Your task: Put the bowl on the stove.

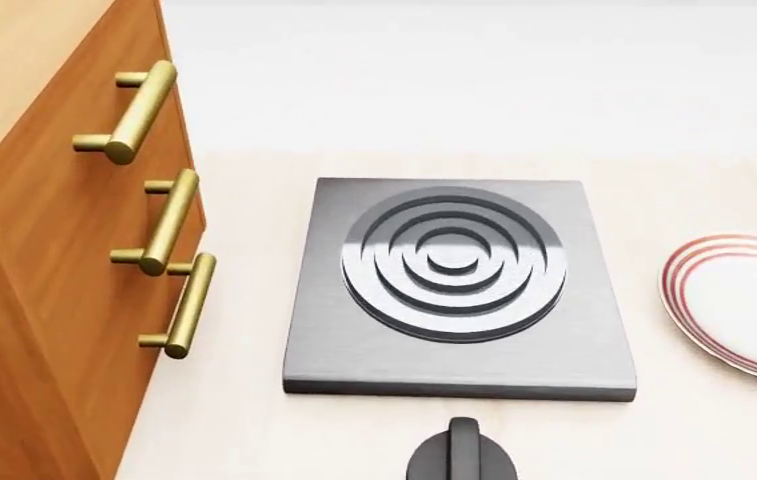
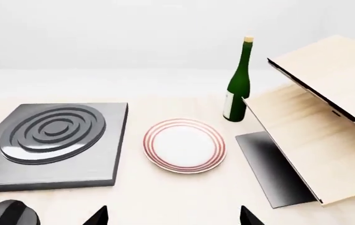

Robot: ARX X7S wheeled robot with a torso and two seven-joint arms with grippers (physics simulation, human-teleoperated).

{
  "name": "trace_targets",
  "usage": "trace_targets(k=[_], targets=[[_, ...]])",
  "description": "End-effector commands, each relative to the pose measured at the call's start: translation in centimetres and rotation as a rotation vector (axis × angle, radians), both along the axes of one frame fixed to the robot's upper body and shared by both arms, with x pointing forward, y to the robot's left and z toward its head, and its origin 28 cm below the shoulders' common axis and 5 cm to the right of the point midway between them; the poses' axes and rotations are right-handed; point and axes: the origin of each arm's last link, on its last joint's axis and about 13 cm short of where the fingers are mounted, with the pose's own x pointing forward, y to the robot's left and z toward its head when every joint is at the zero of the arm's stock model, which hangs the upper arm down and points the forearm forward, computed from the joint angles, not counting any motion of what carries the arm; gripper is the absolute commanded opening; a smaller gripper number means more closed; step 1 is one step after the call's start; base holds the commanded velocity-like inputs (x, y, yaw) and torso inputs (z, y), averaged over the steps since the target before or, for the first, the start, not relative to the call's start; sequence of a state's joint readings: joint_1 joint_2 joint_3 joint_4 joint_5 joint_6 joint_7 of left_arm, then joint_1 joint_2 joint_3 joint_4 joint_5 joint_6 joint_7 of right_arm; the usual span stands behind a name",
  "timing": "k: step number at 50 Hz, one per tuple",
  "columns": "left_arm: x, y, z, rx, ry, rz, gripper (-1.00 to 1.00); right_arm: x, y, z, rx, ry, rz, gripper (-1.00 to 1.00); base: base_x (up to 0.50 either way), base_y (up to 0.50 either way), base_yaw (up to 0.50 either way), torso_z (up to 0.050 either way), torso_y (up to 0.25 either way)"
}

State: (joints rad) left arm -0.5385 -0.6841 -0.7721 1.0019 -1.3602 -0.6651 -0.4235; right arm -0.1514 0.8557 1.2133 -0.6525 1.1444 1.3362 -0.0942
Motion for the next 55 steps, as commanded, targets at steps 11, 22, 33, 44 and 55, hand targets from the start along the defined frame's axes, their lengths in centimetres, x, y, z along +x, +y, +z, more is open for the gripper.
trace_targets(k=[11,22,33,44,55], targets=[[0.2,0.5,-0.1,-0.042,-0.023,0.021,1.0,-3.6,-2.7,0.7,0.054,0.197,-0.016,1.0,0.0,0.0,0.0,0.0,0.0],[0.2,0.5,-0.2,-0.042,-0.021,0.023,1.0,-4.3,-2.9,-0.4,0.099,0.224,-0.034,1.0,0.0,0.0,0.0,0.0,0.0],[0.3,0.5,-0.2,-0.042,-0.018,0.023,1.0,-3.4,-3.1,-1.2,0.096,0.236,-0.045,1.0,0.0,0.0,0.0,0.0,0.0],[0.3,0.4,-0.2,-0.04,-0.019,0.02,1.0,-1.5,-3.5,-1.7,0.108,0.254,-0.055,1.0,0.0,0.0,0.0,0.0,0.0],[0.4,0.4,-0.2,-0.045,-0.014,0.012,1.0,-0.1,-4.3,-3.3,0.146,0.291,-0.12,1.0,0.0,0.0,0.0,0.0,0.0]])
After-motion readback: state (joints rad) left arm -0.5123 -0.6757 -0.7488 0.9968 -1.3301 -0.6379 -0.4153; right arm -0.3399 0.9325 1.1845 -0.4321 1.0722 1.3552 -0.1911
